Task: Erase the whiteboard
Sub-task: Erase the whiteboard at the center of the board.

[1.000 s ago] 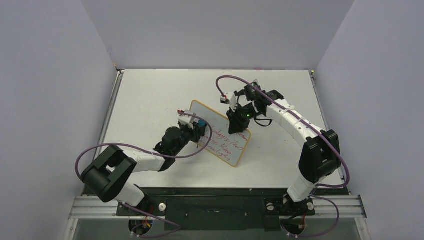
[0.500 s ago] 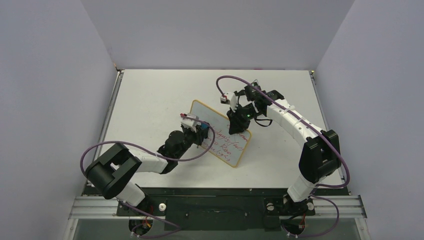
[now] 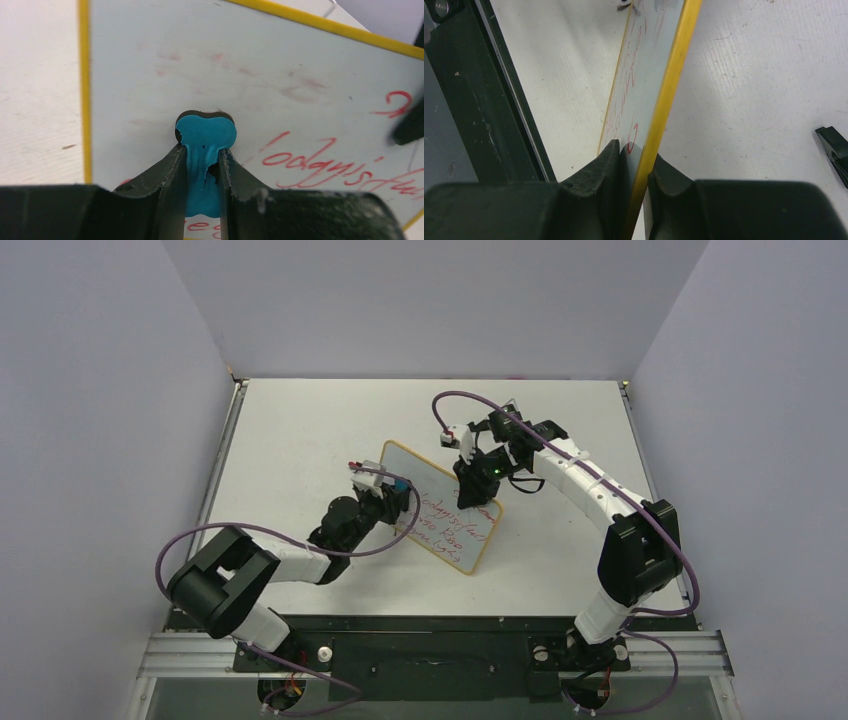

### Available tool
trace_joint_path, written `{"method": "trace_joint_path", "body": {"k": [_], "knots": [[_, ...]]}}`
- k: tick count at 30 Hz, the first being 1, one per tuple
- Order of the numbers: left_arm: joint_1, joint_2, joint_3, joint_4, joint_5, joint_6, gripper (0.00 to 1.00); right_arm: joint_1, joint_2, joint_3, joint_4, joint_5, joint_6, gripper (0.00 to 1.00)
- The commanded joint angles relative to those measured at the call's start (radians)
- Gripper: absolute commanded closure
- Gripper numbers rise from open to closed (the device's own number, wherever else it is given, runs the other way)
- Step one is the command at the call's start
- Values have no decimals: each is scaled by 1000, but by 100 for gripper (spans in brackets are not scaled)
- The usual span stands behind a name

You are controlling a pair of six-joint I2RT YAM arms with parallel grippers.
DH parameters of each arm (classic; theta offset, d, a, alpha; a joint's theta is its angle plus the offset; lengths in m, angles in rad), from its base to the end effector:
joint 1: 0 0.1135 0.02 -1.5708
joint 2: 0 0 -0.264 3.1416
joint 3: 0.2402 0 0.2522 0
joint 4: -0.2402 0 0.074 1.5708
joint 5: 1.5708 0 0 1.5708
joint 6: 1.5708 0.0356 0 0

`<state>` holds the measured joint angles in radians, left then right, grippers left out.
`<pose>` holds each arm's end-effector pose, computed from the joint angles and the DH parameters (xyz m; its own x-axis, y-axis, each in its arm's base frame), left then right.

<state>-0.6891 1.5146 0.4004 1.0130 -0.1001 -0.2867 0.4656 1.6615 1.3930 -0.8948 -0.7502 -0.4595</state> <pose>0.2152 -0.1727 0.1726 -0.2320 -0.1734 -0.9571 0.5112 0.8154 -0.2717 0.2890 0.1724 0.2774 -0.4826 -0.6055 -0.6328 -0.8746 0.2944 0.3853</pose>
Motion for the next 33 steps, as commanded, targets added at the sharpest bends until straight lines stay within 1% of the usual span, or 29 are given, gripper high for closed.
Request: {"method": "trace_joint_path", "body": {"k": [1, 5, 12, 16, 19, 25, 28, 31, 33], "knots": [[68, -40, 22, -40, 5, -7, 100, 47, 35, -31, -75, 43, -111, 100], [46, -13, 42, -48, 29, -2, 100, 50, 39, -31, -75, 43, -111, 100], [-120, 61, 78, -26, -33, 28, 100, 50, 42, -31, -75, 45, -111, 100], [-168, 84, 94, -32, -60, 43, 100, 50, 43, -31, -75, 44, -111, 100], [-171, 93, 92, -29, -81, 52, 100, 52, 42, -31, -76, 46, -111, 100], [-161, 62, 104, -51, -95, 91, 100, 51, 50, -29, -75, 47, -110, 100], [-153, 44, 112, -62, -82, 108, 100, 51, 50, -29, -76, 46, -111, 100], [-159, 33, 127, -85, -48, 153, 100, 51, 46, -29, -77, 43, -111, 100], [-169, 38, 125, -72, -24, 182, 100, 50, 43, -31, -77, 42, -112, 100]]}}
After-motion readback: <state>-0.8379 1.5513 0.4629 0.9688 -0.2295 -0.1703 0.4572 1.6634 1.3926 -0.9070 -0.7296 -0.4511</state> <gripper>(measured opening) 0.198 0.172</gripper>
